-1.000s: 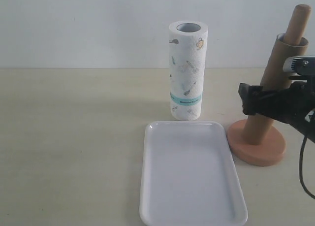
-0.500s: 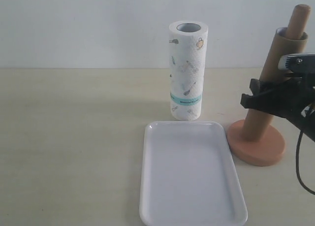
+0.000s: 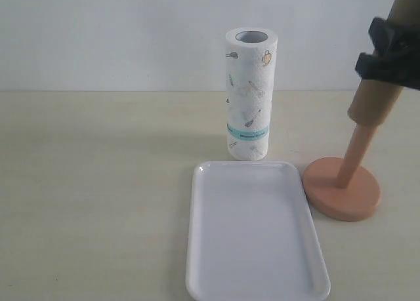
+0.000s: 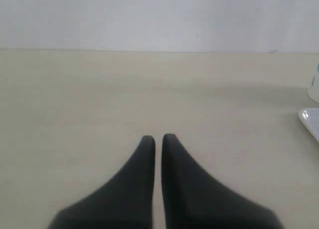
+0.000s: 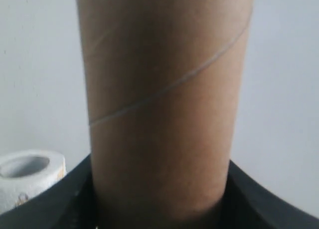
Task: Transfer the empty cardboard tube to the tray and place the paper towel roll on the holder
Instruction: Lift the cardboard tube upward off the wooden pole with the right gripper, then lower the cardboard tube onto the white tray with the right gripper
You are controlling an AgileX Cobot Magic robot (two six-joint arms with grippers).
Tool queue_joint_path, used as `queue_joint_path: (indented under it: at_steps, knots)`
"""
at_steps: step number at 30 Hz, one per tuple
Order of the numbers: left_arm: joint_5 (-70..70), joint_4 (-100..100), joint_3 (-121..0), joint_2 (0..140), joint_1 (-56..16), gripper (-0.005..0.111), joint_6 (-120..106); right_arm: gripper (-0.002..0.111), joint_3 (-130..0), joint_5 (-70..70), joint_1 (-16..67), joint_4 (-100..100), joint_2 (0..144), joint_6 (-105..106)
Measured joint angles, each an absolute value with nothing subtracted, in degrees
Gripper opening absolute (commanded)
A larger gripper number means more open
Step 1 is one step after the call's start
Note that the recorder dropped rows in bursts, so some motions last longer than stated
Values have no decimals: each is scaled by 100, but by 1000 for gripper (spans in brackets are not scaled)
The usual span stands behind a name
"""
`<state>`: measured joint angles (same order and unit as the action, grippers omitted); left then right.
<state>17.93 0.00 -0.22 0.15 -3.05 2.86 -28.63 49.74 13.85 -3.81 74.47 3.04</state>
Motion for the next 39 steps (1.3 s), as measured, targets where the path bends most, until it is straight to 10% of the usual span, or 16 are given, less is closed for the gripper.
queue_joint_path:
  at_steps: [30, 39]
  knots:
    - [1793, 0, -22, 15, -305, 4, 286, 0, -5034, 1905, 1419, 1164, 5117, -594]
    - [1793, 0, -22, 15, -305, 4, 286, 0, -5683, -167, 2816, 1811, 5218, -1550]
